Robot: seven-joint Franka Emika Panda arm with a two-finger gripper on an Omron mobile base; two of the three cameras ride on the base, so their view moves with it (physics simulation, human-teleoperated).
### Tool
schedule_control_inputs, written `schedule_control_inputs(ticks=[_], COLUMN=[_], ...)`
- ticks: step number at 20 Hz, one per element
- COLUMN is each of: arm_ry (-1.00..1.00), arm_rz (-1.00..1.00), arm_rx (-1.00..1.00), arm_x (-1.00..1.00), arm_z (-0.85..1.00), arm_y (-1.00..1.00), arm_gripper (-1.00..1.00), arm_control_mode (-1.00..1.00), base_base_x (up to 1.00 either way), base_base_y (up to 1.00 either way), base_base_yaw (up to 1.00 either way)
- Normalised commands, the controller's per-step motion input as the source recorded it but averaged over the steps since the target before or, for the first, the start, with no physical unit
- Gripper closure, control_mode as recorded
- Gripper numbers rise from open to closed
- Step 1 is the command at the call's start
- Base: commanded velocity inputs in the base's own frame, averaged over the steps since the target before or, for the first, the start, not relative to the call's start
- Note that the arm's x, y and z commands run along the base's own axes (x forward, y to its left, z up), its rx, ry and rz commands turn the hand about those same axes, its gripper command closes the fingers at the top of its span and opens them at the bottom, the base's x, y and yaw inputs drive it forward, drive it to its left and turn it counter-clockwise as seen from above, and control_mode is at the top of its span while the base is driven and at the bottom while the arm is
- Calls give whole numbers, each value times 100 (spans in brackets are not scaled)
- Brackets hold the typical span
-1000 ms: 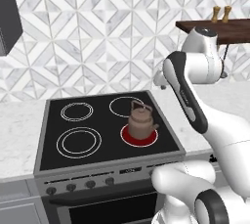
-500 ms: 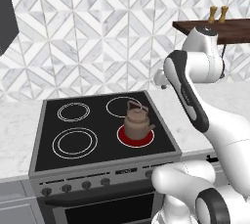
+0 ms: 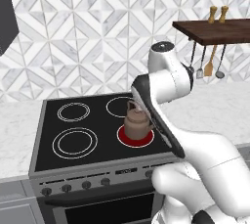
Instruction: Turn off the front right burner of the stove.
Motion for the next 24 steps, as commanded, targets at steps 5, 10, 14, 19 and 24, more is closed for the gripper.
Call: schedule_control_inputs(ticks=[5,10,14,19,24], arm_ry=[5,9,26,28,-19], arm_rz=[24,24,12,5,0], arm_rx=[-52,-51,-44,-25,0], arm_x=[-88,-71,-6,22,19], arm_z=[-92,-96,-100,-87,-34], arm_y=[100,100,100,69,0], arm_gripper=[-100,-100,-100,-100,-100], arm_control_mode=[-100,-100,-100,-100,-100], base_base_x=[0,0,0,0,0], base_base_y=[0,0,0,0,0], base_base_yaw=[0,0,0,0,0])
